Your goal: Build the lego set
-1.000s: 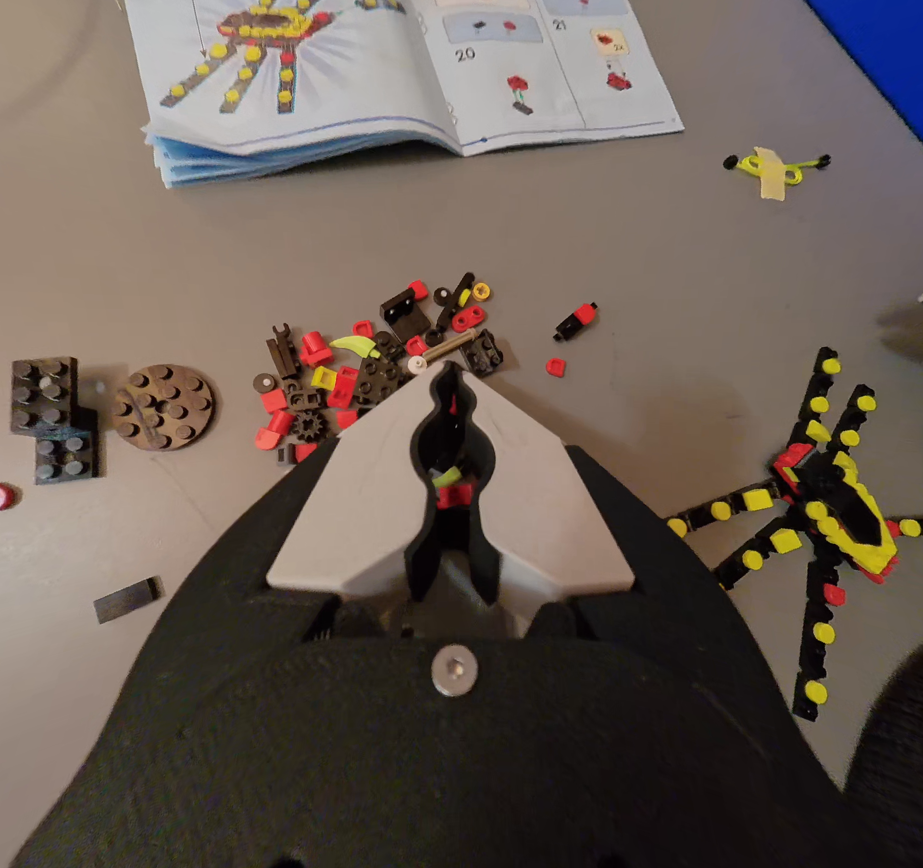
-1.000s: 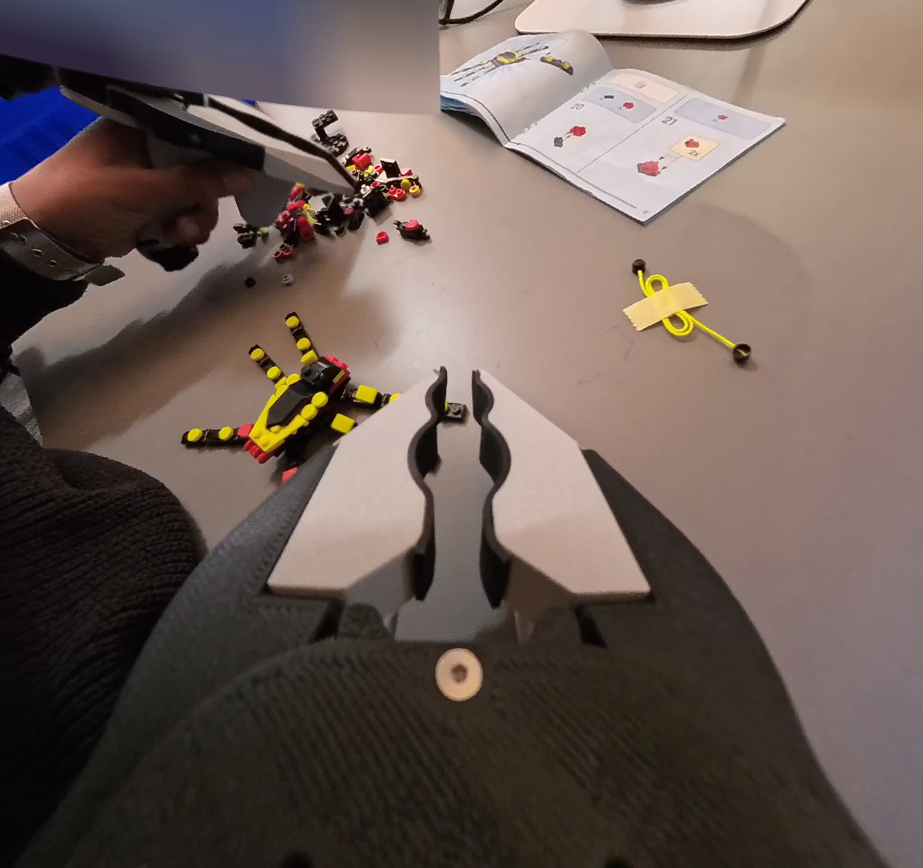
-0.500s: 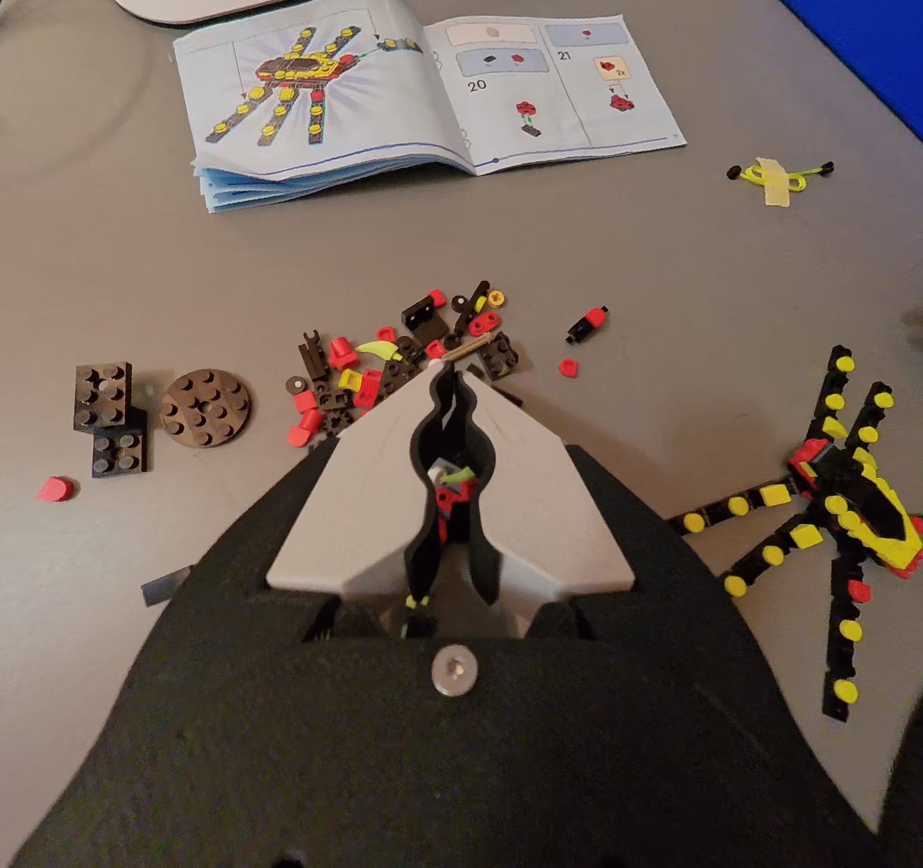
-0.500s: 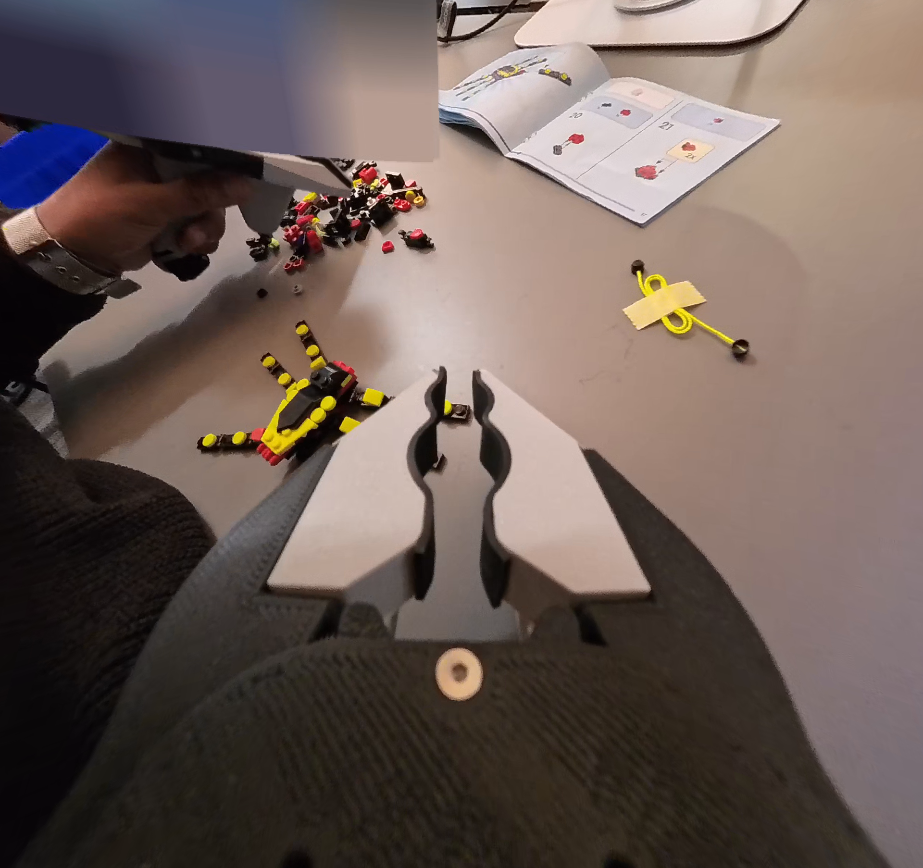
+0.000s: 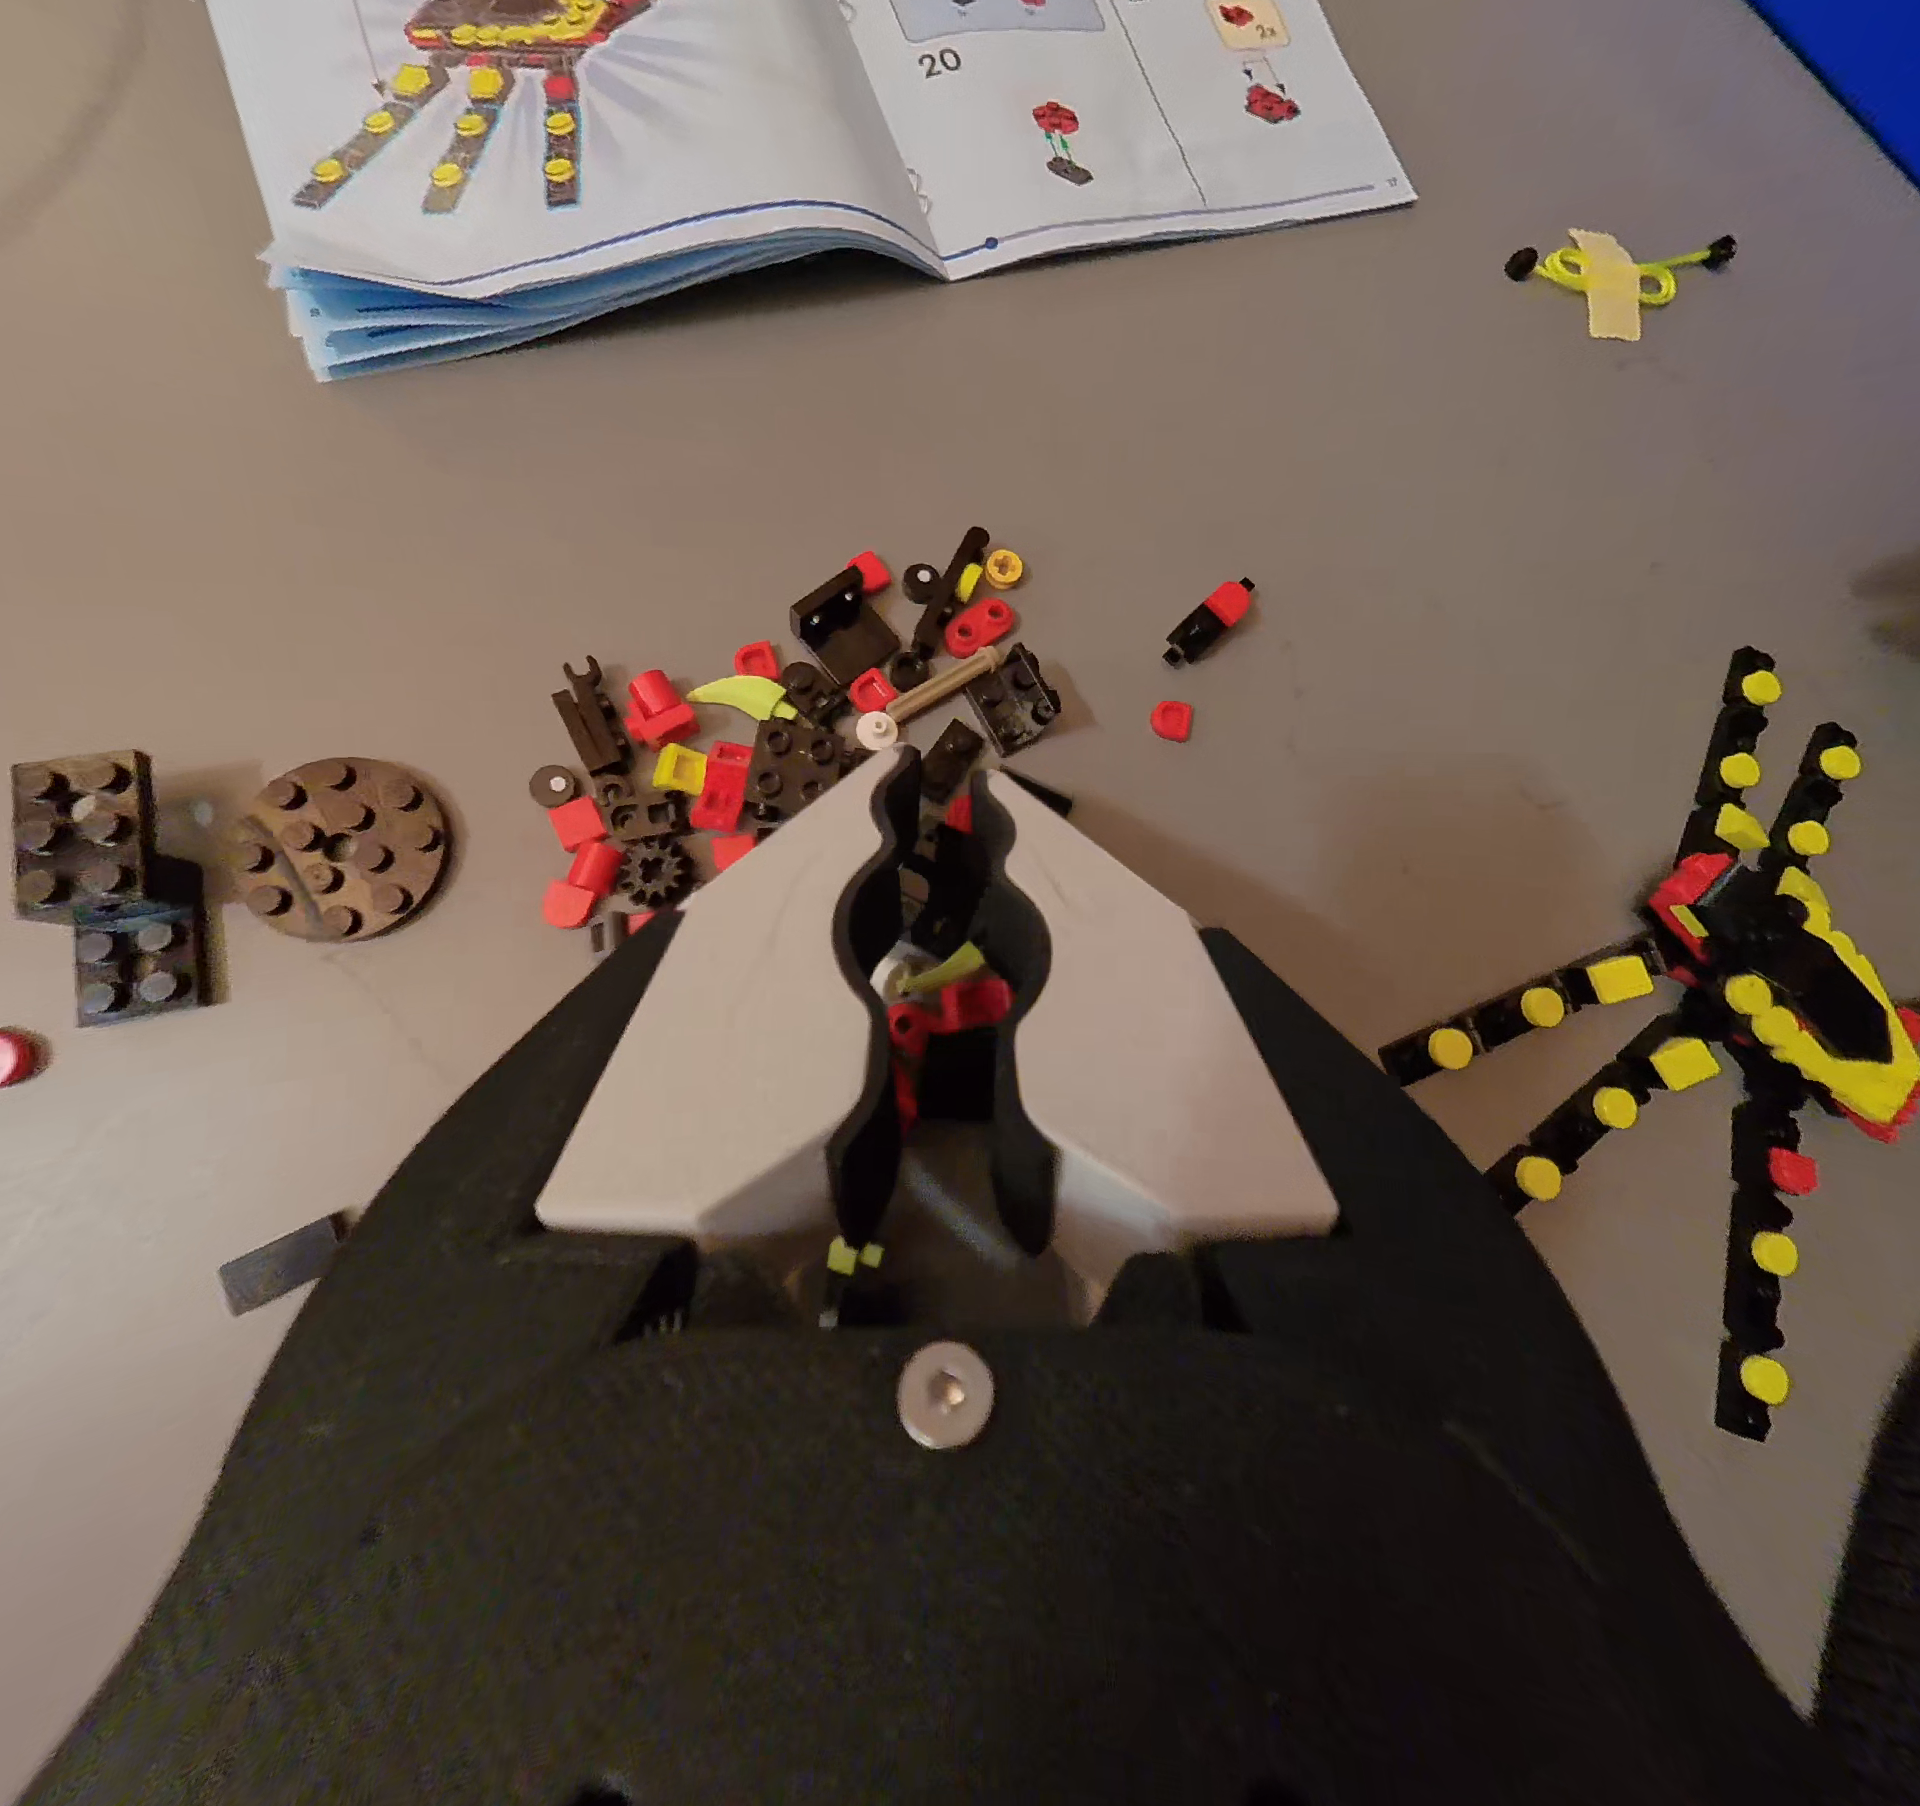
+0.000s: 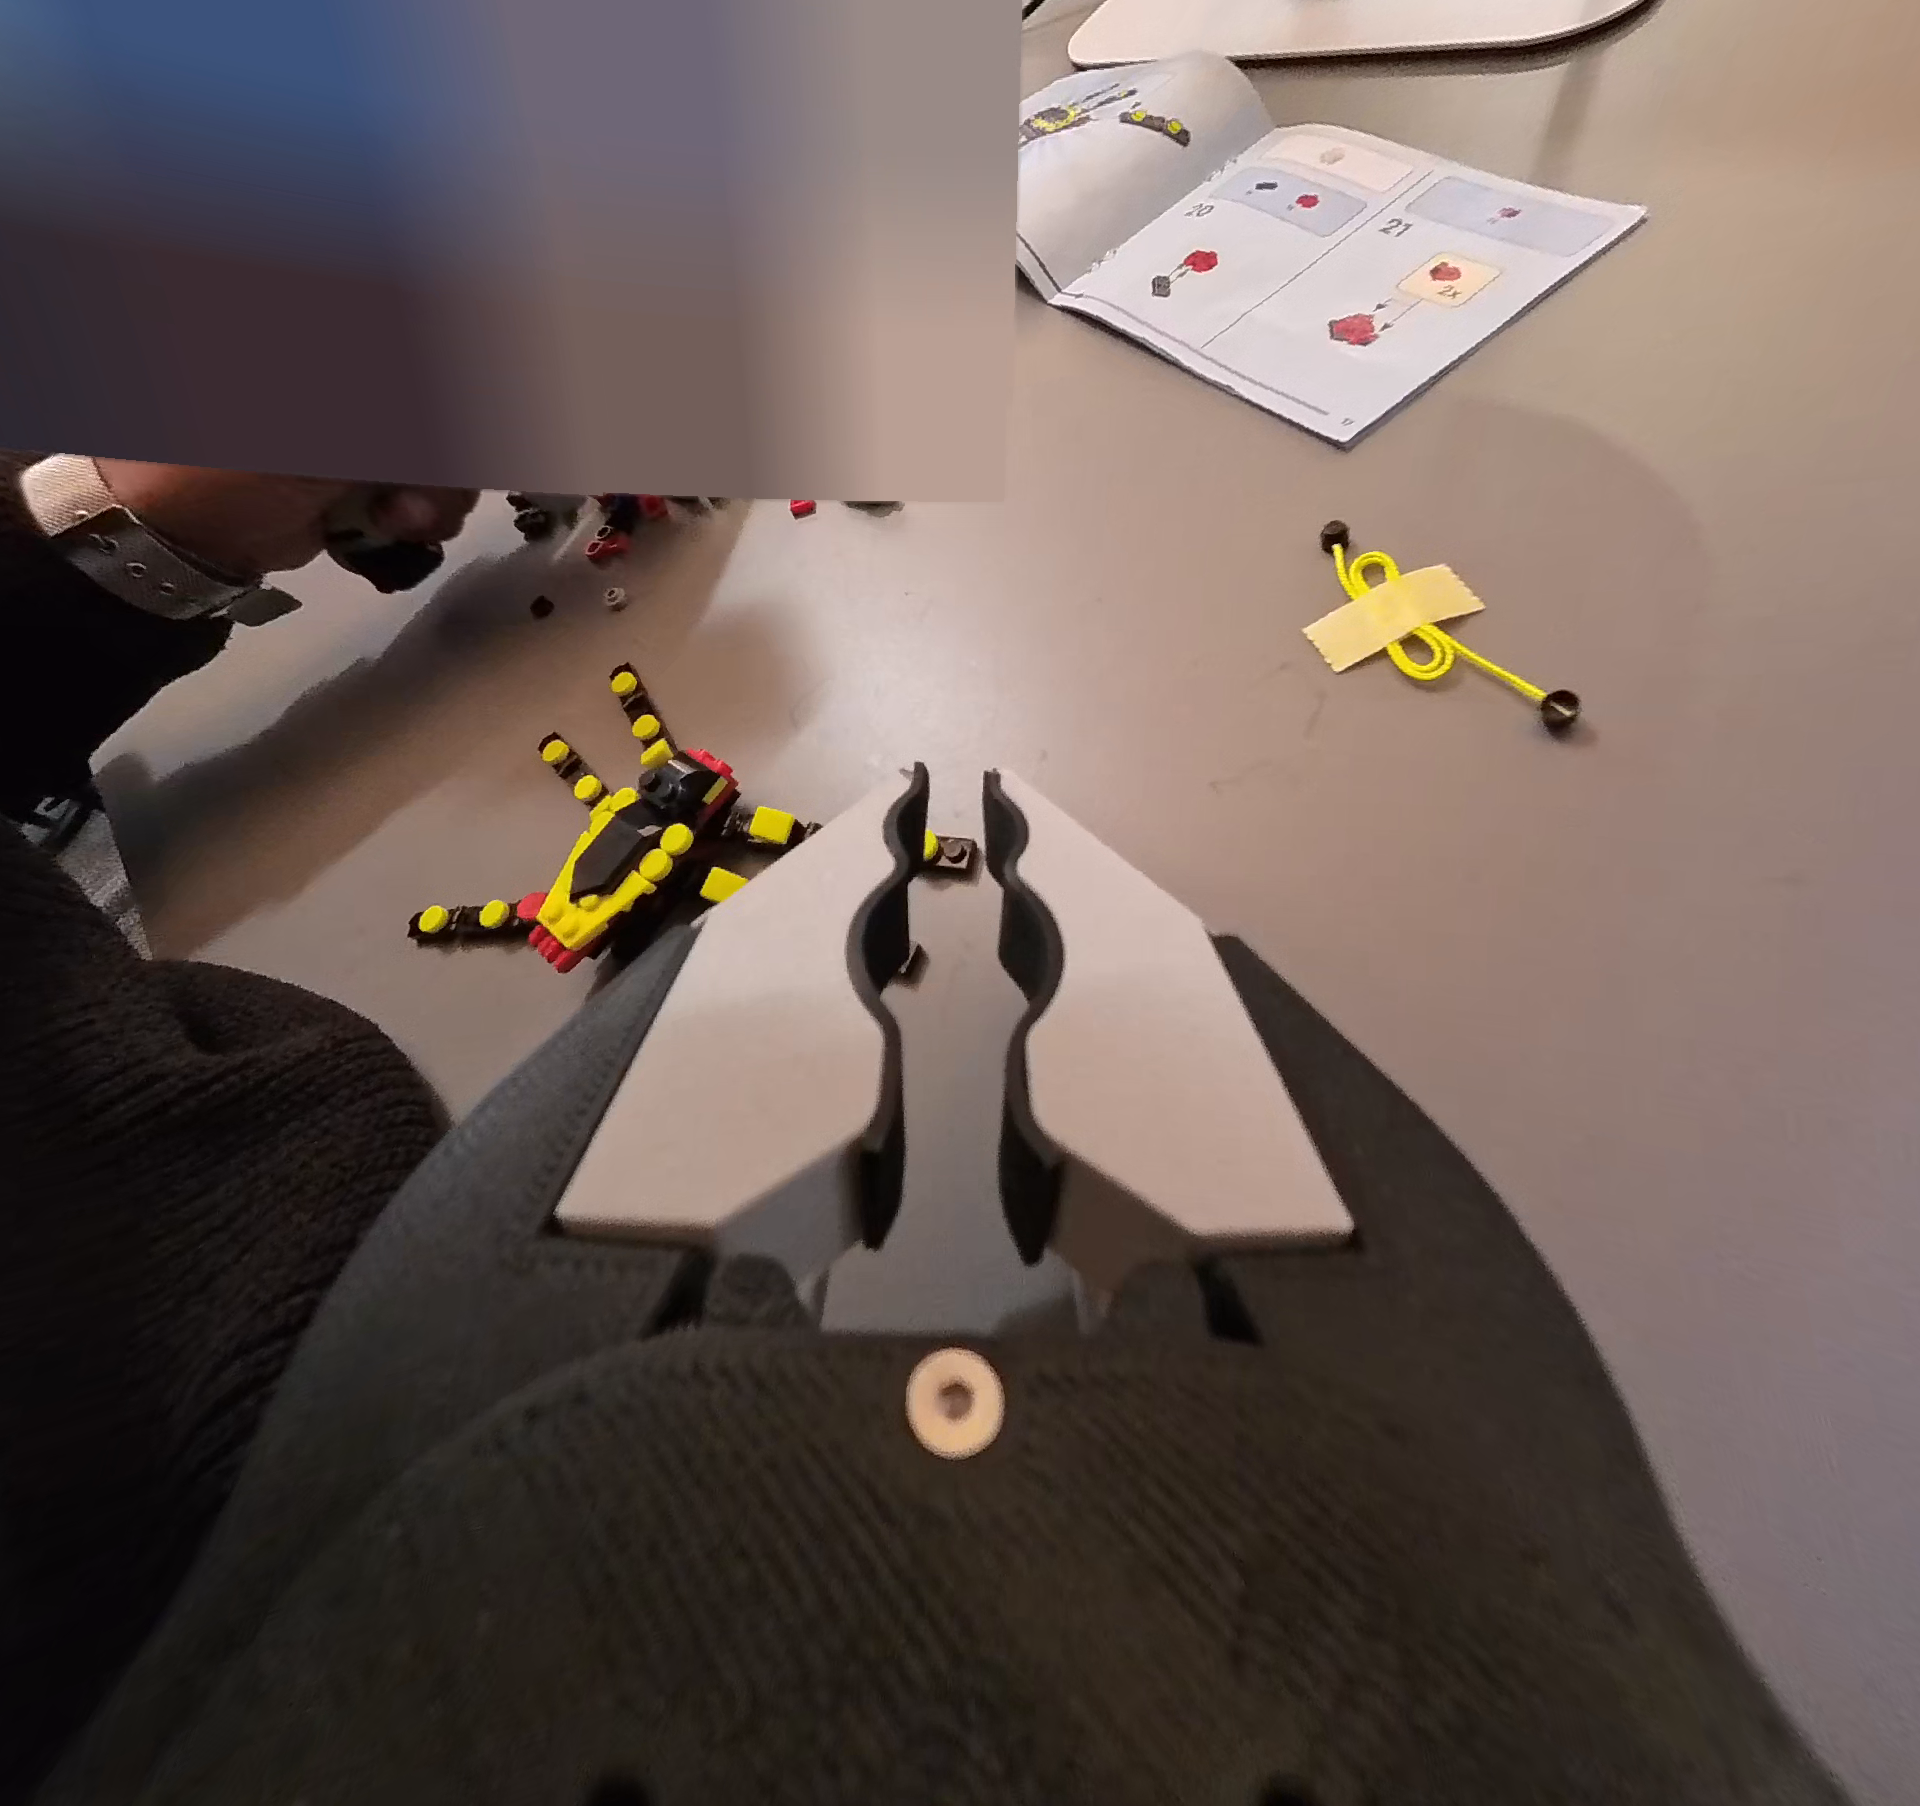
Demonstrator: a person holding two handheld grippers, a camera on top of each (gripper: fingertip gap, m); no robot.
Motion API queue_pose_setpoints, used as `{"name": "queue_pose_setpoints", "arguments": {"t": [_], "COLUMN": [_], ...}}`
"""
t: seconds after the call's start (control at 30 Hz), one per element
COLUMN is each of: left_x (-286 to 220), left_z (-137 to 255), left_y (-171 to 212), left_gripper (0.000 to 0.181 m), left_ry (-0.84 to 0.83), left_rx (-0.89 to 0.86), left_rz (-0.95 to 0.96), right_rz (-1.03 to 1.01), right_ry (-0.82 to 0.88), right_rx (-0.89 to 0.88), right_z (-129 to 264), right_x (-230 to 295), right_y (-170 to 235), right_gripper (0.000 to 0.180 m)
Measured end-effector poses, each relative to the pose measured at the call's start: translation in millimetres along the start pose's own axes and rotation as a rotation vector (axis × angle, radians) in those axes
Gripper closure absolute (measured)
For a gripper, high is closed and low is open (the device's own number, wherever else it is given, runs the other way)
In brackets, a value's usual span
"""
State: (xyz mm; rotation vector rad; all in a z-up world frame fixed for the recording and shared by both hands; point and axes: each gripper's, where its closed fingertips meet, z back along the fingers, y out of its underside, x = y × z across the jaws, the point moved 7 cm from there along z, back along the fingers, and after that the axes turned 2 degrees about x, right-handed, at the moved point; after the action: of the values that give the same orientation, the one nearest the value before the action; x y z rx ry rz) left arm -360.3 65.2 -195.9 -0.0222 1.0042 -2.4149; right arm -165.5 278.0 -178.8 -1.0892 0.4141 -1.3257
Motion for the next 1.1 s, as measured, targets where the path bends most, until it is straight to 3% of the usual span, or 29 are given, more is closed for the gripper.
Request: {"name": "queue_pose_setpoints", "arguments": {"t": [0.13, 0.47, 0.7, 1.1], "left_x": [-2.4, -1.3, -4.2, -2.2], "left_z": [-5.1, -5.4, -1.1, -5.0], "left_y": [-1.6, -1.9, -5.6, -0.5], "left_gripper": [0.165, 0.170, 0.171, 0.174], "left_ry": [-0.004, 0.047, -0.040, -0.026], "left_rx": [0.015, 0.040, 0.023, 0.062], "left_rz": [-0.025, 0.035, -0.073, -0.047], "right_rz": [-0.001, 0.004, 0.007, 0.006], "right_ry": [-0.002, -0.005, -0.001, -0.004], "right_rx": [0.000, 0.002, 0.004, 0.007], "right_z": [-0.1, 0.3, 0.2, -0.2], "right_x": [0.1, 1.5, 1.4, 1.7], "right_y": [0.1, 0.2, 0.3, 0.8], "right_gripper": [0.171, 0.171, 0.171, 0.171]}}
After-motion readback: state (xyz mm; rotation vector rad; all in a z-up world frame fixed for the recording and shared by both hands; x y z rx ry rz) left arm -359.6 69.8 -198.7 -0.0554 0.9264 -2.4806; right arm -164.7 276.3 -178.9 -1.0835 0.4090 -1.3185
